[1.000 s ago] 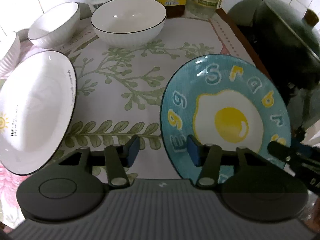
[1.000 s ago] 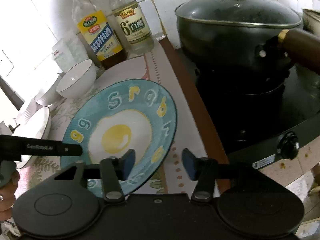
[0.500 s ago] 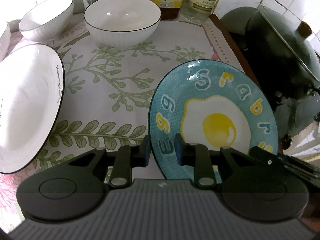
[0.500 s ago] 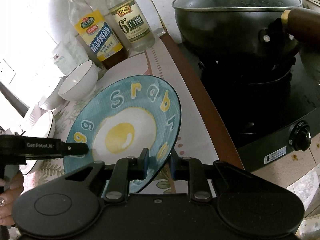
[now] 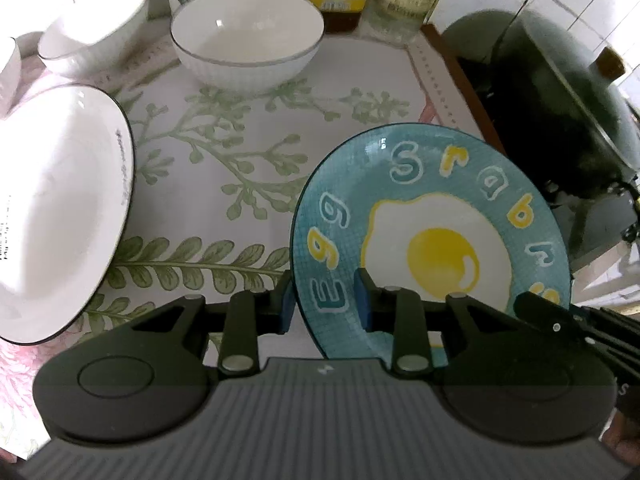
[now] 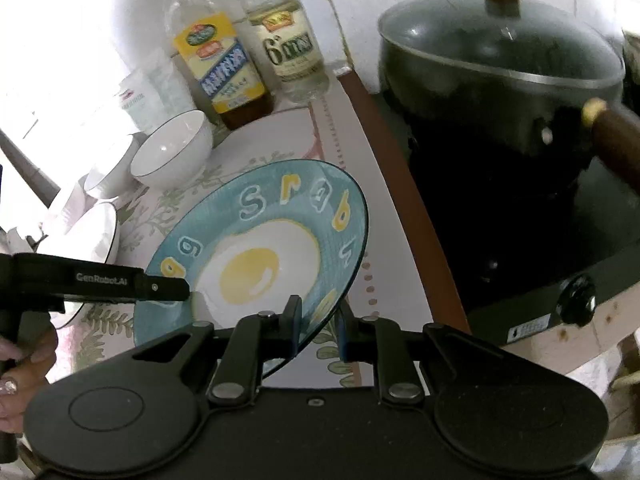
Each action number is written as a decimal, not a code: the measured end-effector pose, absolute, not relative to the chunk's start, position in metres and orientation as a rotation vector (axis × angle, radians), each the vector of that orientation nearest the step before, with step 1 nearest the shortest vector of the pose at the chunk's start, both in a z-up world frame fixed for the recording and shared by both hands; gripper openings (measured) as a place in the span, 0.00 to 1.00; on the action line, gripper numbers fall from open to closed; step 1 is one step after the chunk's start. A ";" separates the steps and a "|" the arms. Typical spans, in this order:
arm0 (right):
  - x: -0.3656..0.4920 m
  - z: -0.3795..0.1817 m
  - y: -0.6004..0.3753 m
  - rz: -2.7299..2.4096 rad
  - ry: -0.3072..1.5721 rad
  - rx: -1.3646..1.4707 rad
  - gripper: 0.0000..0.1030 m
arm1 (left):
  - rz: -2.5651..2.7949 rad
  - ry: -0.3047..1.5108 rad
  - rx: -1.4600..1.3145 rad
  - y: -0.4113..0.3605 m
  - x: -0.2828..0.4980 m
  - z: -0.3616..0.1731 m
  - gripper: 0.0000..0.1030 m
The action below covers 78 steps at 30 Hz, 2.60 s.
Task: Organize plates and bowls
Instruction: 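Grasp the blue egg plate rim with the right tool, then carry the blue egg plate onto the white sun plate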
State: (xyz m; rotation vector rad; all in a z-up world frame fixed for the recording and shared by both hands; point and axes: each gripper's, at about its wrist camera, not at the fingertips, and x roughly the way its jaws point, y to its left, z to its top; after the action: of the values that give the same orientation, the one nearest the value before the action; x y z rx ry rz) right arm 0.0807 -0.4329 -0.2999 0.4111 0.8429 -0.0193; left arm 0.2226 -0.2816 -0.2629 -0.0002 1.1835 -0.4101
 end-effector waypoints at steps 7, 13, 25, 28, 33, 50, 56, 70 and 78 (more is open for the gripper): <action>0.081 -0.285 -0.429 0.000 0.879 0.418 0.21 | -0.405 1.157 0.023 -0.271 0.208 -0.246 0.28; 0.075 -0.272 -0.418 0.018 0.928 0.481 0.21 | -0.413 1.177 0.069 -0.254 0.196 -0.229 0.28; 0.069 -0.230 -0.364 0.104 0.961 0.435 0.21 | -0.343 1.174 0.017 -0.184 0.166 -0.193 0.28; 0.069 -0.215 -0.347 0.136 0.954 0.420 0.21 | -0.328 1.150 0.010 -0.164 0.157 -0.178 0.28; 0.073 -0.189 -0.319 0.184 0.927 0.390 0.21 | -0.299 1.109 -0.028 -0.125 0.148 -0.154 0.28; 0.119 -0.153 -0.233 0.249 0.912 0.320 0.21 | -0.258 1.079 -0.088 -0.027 0.175 -0.134 0.28; 0.141 -0.161 -0.212 0.245 0.936 0.311 0.21 | -0.257 1.107 -0.105 -0.004 0.196 -0.150 0.28; 0.191 -0.212 -0.185 0.179 1.015 0.318 0.21 | -0.277 1.192 -0.113 0.013 0.252 -0.217 0.28; 0.205 -0.242 -0.181 0.111 1.044 0.368 0.21 | -0.323 1.266 -0.064 0.011 0.283 -0.238 0.28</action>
State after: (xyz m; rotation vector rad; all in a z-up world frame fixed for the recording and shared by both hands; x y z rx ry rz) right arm 0.2055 -0.1813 -0.2421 0.3679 1.0443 0.1111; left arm 0.2829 0.0108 -0.2385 -0.0641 1.2656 -0.3232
